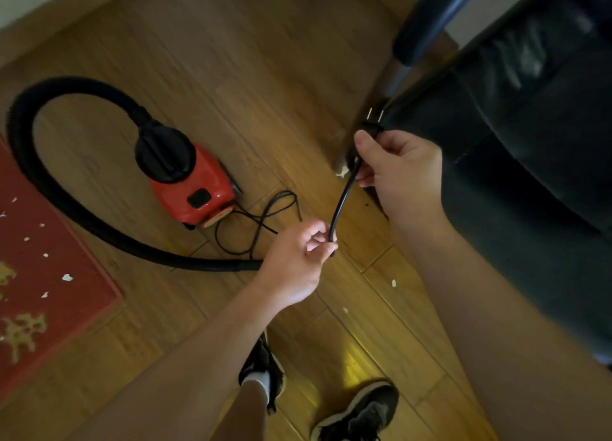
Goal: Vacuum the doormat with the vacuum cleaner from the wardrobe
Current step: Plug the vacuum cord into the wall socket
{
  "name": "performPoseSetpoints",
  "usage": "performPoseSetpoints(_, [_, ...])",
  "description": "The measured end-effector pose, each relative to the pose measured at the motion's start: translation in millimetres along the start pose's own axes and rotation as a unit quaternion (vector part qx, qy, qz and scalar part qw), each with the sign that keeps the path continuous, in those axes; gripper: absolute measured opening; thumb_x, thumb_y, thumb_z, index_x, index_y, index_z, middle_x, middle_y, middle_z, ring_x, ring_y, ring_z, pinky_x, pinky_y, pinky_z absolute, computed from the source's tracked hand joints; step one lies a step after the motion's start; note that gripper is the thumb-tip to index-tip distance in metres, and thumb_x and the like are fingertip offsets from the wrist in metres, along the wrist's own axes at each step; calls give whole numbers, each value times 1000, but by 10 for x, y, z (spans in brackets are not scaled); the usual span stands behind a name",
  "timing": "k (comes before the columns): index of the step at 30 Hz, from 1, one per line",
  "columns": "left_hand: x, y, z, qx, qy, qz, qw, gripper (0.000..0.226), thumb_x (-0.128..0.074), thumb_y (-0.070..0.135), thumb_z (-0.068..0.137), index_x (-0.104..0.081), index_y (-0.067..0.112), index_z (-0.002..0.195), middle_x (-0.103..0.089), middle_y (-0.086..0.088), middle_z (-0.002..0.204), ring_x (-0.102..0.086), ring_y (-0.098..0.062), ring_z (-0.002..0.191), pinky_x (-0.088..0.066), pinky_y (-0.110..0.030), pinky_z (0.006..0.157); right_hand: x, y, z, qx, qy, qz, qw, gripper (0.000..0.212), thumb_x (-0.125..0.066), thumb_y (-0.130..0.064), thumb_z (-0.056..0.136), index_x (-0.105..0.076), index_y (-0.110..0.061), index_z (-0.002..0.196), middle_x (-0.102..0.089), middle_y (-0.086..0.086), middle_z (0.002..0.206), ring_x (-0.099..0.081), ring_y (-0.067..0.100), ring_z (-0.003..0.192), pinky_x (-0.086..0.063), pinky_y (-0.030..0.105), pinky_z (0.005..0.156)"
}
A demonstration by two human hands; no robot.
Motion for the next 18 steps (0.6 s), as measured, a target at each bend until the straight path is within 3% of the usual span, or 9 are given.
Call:
performPoseSetpoints(6, [-525,388,-219,-28,-27,6,999,18,-61,18,101,-62,32,89,-73,10,90,-72,-11,93,-57,-48,94,746,-87,-144,14,21,26,999,18,-72,-23,92,-72,-13,78,-71,4,68,-65,10,59,-55,22,58])
performPoseSetpoints(12, [-923,892,-583,-48,-34,17,998,15,-61,16,100,-64,30,94,-73,5,91,-72,-14,94,-58,-48,94,1470,-334,-396,34,35,23,999,14,-71,-26,93,-73,-17,82,-74,6,77,-69,10,65,-58,23,64])
performPoseSetpoints(18, [-1076,1524,-1090,-76,-43,86,992,15,-60,17,101,-63,31,97,-71,7,92,-71,-12,93,-59,-44,91,2119,-730,-803,39,56,29,997,15,-70,-27,93,-72,-16,83,-71,-1,70,-65,4,61,-57,21,64])
Point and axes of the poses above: each hand's wrist, its own z-axis towards the middle knuckle, its own x-axis out of the back of the hand, y = z × x, the point moved 4 cm from there along z, towards the middle knuckle
